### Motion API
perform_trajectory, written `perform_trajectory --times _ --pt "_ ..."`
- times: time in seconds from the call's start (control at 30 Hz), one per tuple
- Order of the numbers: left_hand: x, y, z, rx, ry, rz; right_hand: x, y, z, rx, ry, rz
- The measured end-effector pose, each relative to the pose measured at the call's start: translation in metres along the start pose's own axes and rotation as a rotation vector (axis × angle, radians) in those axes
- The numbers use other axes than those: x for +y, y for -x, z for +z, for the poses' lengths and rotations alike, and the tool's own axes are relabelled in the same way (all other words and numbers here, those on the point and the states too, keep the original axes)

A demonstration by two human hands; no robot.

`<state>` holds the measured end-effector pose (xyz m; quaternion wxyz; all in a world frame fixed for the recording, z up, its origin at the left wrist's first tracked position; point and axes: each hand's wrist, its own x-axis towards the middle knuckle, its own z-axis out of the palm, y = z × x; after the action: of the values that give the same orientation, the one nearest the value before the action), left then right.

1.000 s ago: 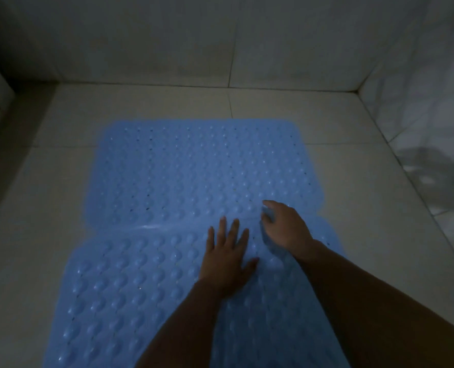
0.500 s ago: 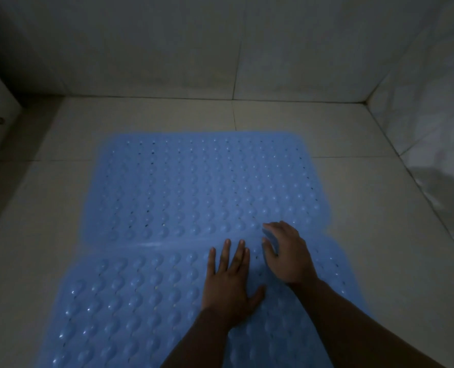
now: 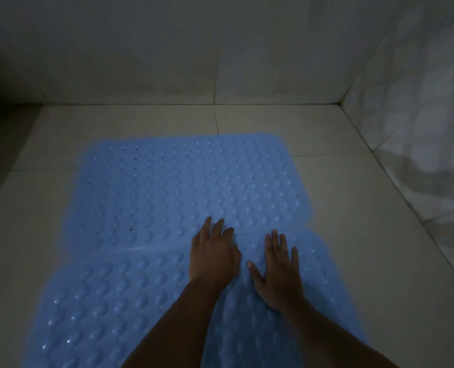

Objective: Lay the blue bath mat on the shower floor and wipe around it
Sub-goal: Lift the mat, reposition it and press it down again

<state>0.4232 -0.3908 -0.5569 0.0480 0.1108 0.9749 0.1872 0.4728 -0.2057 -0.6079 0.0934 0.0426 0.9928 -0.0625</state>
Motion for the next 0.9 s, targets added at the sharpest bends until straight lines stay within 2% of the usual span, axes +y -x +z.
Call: perform_trajectory --times 0.07,0.13,0.23,0.33,0.43,0.5,0.57,0.63,0.73,0.9 --pt "-0.011 0.009 0.012 0.086 0.058 -0.079 -0.001 0.002 0.005 0.077 0.011 0.004" --pt "-0.02 0.015 0.023 0.151 0.05 -0.085 -0.002 0.001 0.005 0.131 0.004 0.0" --pt "-0.028 0.016 0.032 0.187 0.037 -0.052 -0.004 -0.003 0.001 0.088 0.006 0.005" --pt "-0.03 0.013 0.037 0.173 0.015 -0.071 0.0 -0.007 -0.005 -0.076 -0.043 -0.01" --pt "-0.019 0.007 0.033 0.122 -0.016 -0.075 0.014 -0.025 -0.024 -0.357 -0.161 -0.007" --pt "-0.004 0.002 0.027 0.087 -0.009 -0.088 0.024 -0.046 -0.054 -0.497 -0.365 0.03" --pt "0.019 -0.005 0.021 -0.015 0.041 -0.137 0.036 -0.06 -0.085 -0.404 -0.595 0.095" --pt "0.045 -0.011 0.024 -0.068 0.051 -0.13 0.051 -0.067 -0.108 -0.252 -0.55 0.127" --pt "0.083 -0.012 0.044 -0.086 0.04 0.014 0.078 -0.06 -0.116 -0.127 -0.407 0.105" --pt "0.133 -0.008 0.096 -0.189 -0.072 0.367 0.127 -0.049 -0.095 0.066 -0.31 0.041"
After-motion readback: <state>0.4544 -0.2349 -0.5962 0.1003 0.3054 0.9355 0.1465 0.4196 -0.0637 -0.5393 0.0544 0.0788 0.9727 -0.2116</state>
